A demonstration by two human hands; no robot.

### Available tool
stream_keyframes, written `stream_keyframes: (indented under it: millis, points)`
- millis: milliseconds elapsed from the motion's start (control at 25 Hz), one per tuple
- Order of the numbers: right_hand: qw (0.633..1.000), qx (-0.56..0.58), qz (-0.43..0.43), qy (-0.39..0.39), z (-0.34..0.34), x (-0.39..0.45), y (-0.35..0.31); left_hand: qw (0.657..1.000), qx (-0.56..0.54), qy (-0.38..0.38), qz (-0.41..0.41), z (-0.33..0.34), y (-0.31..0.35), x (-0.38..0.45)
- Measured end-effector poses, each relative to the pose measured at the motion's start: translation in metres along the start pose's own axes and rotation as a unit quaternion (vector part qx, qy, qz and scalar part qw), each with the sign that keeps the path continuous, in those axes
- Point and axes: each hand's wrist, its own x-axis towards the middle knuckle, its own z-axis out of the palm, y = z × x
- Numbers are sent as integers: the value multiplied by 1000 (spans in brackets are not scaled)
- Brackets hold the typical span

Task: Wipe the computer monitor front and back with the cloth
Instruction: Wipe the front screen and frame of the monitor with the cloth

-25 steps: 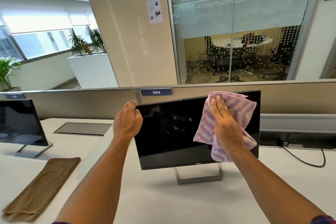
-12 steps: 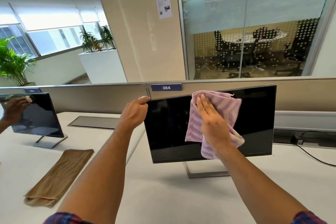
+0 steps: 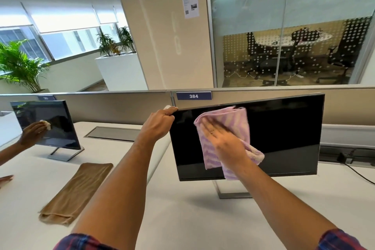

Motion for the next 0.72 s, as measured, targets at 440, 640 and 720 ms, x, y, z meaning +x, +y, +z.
stream_keyframes:
  millis: [440, 640, 720]
  points:
    - [994, -32, -102, 27, -6, 46, 10, 998, -60, -36, 5, -16, -5, 4]
    - [975, -82, -206, -1, 11, 51, -13, 996, -75, -34, 15, -32, -11, 11]
    - [992, -28, -121, 20, 6, 61, -15, 995, -99, -22, 21, -27, -20, 11]
